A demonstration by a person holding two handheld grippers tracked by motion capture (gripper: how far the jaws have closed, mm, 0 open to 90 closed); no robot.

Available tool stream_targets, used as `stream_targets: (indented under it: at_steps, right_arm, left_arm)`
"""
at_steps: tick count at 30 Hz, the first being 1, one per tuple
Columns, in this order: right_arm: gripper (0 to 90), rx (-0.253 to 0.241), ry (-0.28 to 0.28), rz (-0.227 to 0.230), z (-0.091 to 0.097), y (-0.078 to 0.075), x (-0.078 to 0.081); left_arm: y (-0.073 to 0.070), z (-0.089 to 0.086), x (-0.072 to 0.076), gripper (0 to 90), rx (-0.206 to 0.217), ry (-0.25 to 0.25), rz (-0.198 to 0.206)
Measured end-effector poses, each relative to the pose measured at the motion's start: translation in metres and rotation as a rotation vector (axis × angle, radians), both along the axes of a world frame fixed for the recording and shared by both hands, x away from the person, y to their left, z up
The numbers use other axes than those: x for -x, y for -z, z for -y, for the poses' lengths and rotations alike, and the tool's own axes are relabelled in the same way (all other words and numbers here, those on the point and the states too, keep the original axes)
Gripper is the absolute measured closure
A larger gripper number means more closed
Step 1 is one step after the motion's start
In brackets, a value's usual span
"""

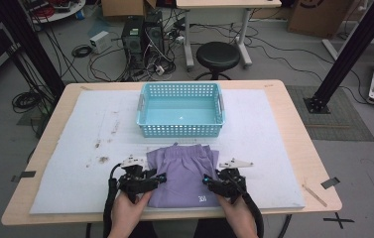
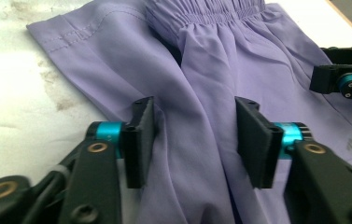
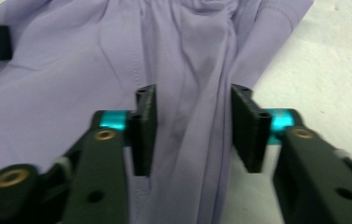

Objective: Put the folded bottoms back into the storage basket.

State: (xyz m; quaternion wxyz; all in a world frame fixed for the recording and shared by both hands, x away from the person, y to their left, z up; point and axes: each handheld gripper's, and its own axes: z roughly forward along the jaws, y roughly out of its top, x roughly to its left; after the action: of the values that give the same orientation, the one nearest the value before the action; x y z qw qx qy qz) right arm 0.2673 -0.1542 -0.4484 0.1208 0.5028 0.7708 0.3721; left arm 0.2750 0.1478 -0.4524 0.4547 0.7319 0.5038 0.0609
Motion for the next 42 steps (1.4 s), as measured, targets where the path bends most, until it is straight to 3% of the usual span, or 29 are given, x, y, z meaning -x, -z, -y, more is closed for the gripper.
stream_targets:
  at_steps: [5,9,10,13,17,19,23,31,37,42]
  right_arm:
    - [67.2,0.033,-0.031,0.014,-0.008,0.000,-0.001]
    - [74.3,0.033,-0.031,0.003,-0.007,-0.001,-0.003]
    - [80.4,0.028,-0.040,0.001,-0.007,-0.001,-0.004]
    - [84.0,0.014,-0.069,-0.005,-0.008,-0.001,-0.006]
    - [85.4,-0.048,-0.089,-0.035,-0.001,0.000,-0.010]
    - [85.6,-0.054,-0.099,-0.028,0.001,-0.002,-0.010]
    - [85.8,-0.087,-0.103,0.007,0.004,-0.011,-0.009]
    - [86.0,-0.150,-0.098,0.070,0.014,-0.035,-0.008]
    - [86.0,-0.194,-0.102,0.114,0.018,-0.056,-0.011]
    - [86.0,-0.214,-0.097,0.164,0.017,-0.078,-0.019]
  left_arm:
    - [0.000,0.004,0.001,59.7,-0.028,-0.018,0.011]
    - [0.000,0.004,-0.001,68.1,-0.020,-0.007,0.000]
    - [0.001,0.005,-0.001,72.2,-0.019,0.005,-0.002]
    - [0.000,0.009,-0.001,82.2,-0.024,0.023,0.001]
    - [-0.001,0.009,-0.002,84.8,-0.020,0.047,0.012]
    - [-0.004,0.006,-0.003,85.2,-0.009,0.053,0.032]
    - [-0.016,0.003,-0.004,85.5,-0.025,0.070,0.102]
    - [-0.041,0.002,-0.003,85.7,0.012,0.103,0.158]
    - [-0.066,-0.001,-0.006,85.7,0.024,0.120,0.208]
    - [-0.095,-0.003,-0.018,85.7,0.002,0.128,0.273]
